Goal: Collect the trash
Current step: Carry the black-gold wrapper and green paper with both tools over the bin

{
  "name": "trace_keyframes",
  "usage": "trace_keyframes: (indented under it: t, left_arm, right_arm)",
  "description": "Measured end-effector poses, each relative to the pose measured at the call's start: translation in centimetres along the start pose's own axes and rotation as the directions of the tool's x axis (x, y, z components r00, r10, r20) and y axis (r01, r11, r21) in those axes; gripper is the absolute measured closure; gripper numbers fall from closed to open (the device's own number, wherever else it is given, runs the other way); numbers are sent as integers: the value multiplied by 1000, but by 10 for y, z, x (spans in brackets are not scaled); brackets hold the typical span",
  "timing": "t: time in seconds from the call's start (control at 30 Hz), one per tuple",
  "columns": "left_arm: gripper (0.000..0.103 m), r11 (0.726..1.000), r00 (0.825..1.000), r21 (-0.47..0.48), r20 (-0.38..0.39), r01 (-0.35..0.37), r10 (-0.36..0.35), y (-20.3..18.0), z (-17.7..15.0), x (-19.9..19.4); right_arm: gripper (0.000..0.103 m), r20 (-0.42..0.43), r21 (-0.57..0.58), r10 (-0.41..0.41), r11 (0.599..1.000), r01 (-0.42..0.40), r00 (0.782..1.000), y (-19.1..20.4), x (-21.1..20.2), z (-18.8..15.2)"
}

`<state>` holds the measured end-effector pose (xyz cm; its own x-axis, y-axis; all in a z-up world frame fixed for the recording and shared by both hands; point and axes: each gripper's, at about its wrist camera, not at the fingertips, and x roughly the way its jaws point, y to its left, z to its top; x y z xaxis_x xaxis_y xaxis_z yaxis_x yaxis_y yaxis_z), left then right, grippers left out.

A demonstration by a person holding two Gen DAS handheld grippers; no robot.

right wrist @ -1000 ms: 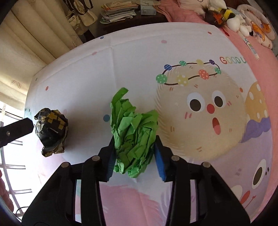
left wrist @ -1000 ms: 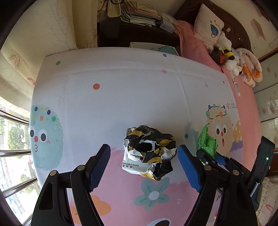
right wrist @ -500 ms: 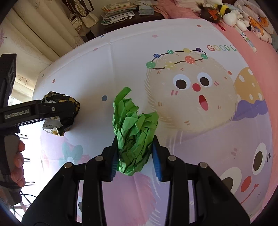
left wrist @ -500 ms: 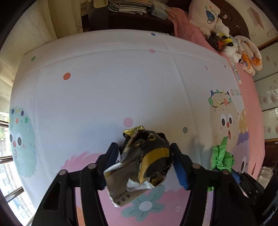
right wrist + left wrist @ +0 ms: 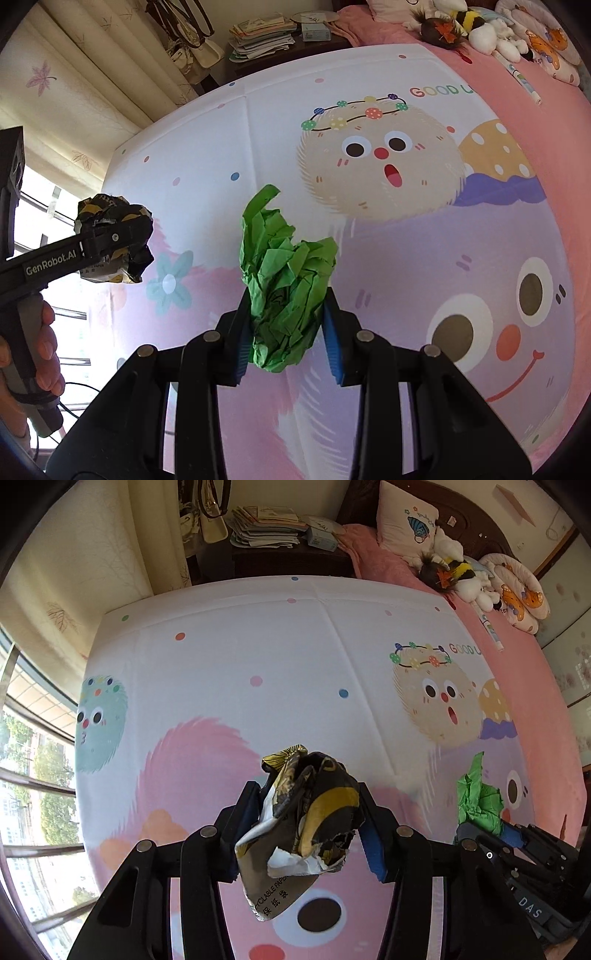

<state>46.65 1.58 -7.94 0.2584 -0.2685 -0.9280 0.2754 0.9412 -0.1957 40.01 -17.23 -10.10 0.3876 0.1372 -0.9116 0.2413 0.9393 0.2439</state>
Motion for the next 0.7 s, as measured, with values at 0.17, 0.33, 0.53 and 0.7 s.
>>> trace_keyframes:
  t: [0.17, 0.33, 0.53, 0.7]
  left_arm:
    - [52, 999, 998, -36, 46, -35, 36, -26, -69, -48]
    - [52, 995, 992, -71, 106, -64, 72, -56, -148, -98]
    - [52, 989, 984, -112, 143, -95, 110, -100, -248, -136]
    - [52, 986, 984, -129, 124, -109, 125, -129, -326, -152]
  right_arm:
    - [73, -4, -19, 67, 998, -67, 998, -20, -38, -48]
    - [73, -28, -103, 116, 988, -118, 993, -40, -78, -108]
    - [73, -24, -185, 150, 971, -152, 988, -73, -128, -181]
    - [73, -40, -256, 151, 954, -156, 988, -99, -163, -247]
